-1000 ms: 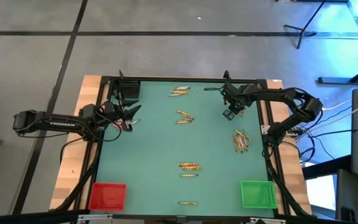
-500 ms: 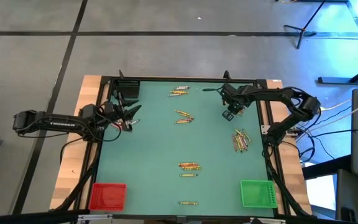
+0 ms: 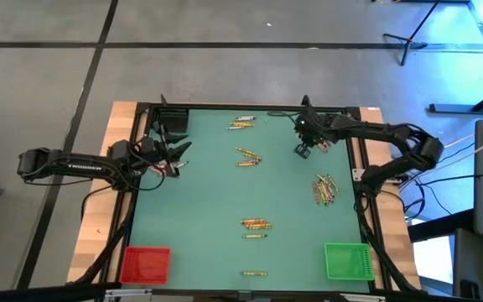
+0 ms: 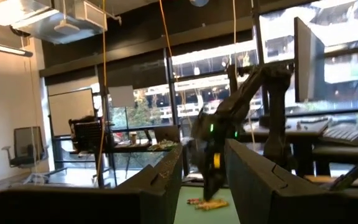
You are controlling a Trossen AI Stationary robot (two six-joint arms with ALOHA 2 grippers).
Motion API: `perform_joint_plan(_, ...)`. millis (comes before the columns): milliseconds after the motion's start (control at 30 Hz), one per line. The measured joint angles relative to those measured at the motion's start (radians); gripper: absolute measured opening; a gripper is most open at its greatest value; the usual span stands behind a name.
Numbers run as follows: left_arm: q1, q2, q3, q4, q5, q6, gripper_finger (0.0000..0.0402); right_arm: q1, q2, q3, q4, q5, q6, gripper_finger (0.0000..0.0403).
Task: Sort crayons
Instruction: Put the green crayon into the black bin
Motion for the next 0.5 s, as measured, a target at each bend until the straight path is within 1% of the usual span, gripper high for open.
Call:
perform_joint_plan(100,0.000,0.056,0.046,-0.052,-0.001,0.002,0.0108,0.028,-0.052,0.001,0.102,-0.024,-0.026,0.0007)
perform_joint_plan(200,0.000,0.134,0.101,-0.110,-0.002,0.020,0.0108,0.057,-0.071,0.001,0.240,-0.082,-0.056,0.0004)
perform_joint_plan(300,0.000,0.221,0.154,-0.134,-0.002,0.024,0.0108,0.080,-0.068,0.001,0.377,-0.168,-0.088,0.0003)
perform_joint_plan(367,0.001,0.278,0.185,-0.139,-0.002,0.046,0.0108,0.095,-0.059,0.001,0.461,-0.208,-0.103,0.0000)
perform_joint_plan(433,0.007,0.330,0.211,-0.132,-0.001,0.105,0.0108,0.112,-0.051,0.001,0.535,-0.217,-0.107,0.0001)
perform_joint_plan(500,0.016,0.380,0.238,-0.127,-0.002,0.122,0.0108,0.129,-0.039,0.002,0.616,-0.227,-0.121,0.0000)
